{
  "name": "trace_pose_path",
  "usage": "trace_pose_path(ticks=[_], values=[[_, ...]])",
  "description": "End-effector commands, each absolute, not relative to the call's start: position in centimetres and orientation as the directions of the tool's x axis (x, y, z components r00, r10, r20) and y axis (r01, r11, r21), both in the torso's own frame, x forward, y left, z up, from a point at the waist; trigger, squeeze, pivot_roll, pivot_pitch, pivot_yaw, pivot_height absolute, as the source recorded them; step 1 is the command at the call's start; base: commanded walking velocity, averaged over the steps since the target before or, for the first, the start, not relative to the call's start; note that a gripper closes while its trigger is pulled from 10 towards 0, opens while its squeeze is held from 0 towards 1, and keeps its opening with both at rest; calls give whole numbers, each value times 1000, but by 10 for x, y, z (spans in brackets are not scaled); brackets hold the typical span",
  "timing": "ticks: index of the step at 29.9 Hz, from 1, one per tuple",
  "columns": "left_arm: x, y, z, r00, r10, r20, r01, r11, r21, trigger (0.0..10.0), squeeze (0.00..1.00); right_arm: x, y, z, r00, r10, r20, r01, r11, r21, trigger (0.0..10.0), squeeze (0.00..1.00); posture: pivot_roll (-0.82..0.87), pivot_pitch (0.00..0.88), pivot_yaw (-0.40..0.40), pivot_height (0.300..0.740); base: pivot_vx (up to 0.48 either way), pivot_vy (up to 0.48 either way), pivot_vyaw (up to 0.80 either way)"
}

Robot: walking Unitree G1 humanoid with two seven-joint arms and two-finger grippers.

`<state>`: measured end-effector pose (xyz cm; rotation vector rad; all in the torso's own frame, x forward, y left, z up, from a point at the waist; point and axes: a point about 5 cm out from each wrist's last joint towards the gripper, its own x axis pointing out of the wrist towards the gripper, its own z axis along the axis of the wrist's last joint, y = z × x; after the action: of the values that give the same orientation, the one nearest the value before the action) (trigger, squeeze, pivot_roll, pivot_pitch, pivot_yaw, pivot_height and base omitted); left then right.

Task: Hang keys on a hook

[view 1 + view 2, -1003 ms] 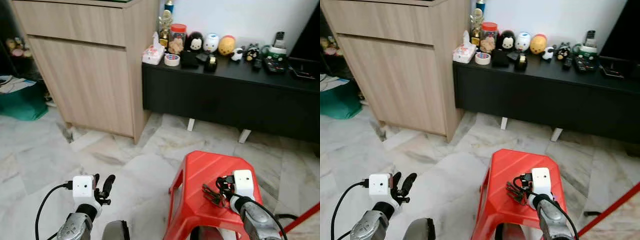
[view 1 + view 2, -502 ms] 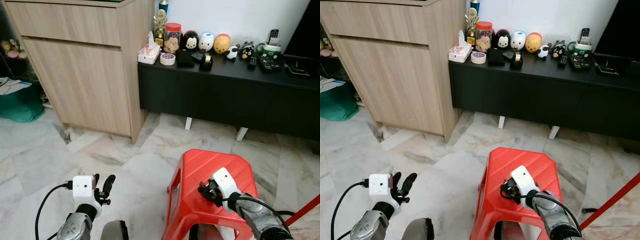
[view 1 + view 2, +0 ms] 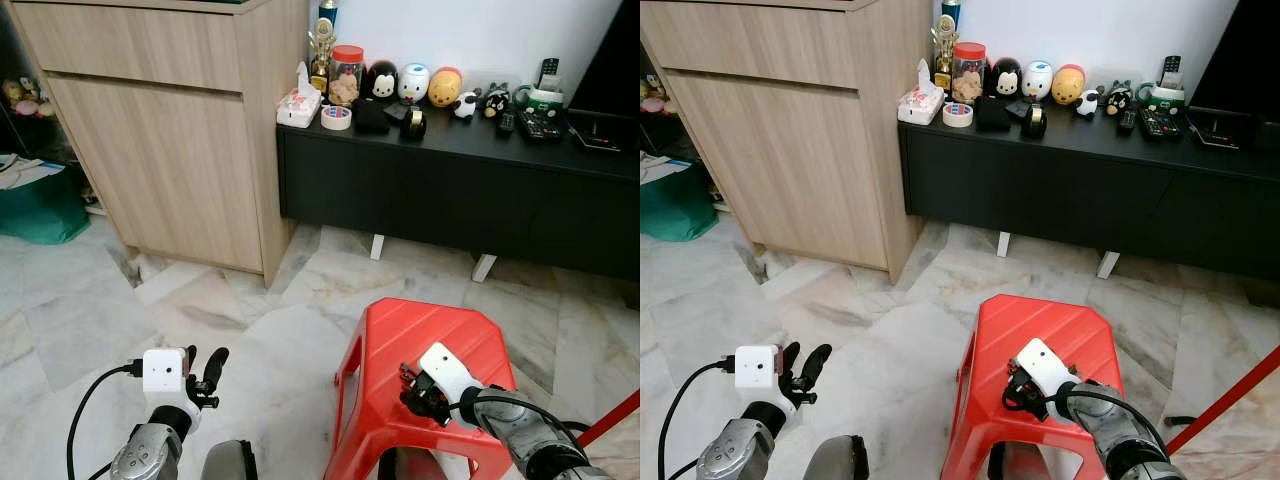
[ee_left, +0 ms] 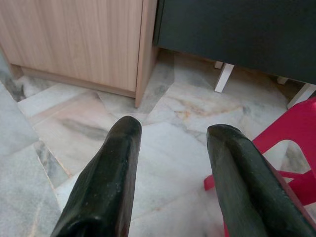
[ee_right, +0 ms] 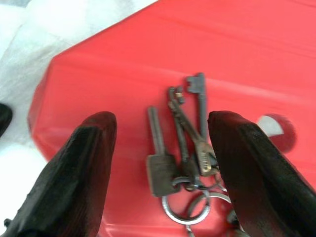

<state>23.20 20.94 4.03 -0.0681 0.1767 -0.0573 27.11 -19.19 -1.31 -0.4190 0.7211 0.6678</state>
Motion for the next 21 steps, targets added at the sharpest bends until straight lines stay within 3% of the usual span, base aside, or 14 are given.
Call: trace_pose_path(ticks=[1, 18, 19, 21], values=[[231, 210, 42, 981, -72, -179, 61, 996, -65, 10000, 0, 272, -193, -13, 554, 390, -735, -684, 717, -136, 10000, 0, 136, 0, -52, 586, 0, 0, 0], [232, 209, 42, 979, -79, -190, 68, 996, -65, 10000, 0, 274, -200, -18, 574, 258, -777, -603, 775, -188, 10000, 0, 140, 0, -43, 586, 0, 0, 0], [232, 209, 42, 979, -79, -190, 68, 996, -65, 10000, 0, 274, -200, -18, 574, 255, -778, -602, 776, -190, 0, 0, 140, 0, -43, 586, 0, 0, 0], [232, 209, 42, 978, -80, -190, 69, 996, -63, 10000, 0, 273, -200, -19, 568, 253, -783, -599, 780, -182, 0, 0, 143, 0, -42, 586, 0, 0, 0]])
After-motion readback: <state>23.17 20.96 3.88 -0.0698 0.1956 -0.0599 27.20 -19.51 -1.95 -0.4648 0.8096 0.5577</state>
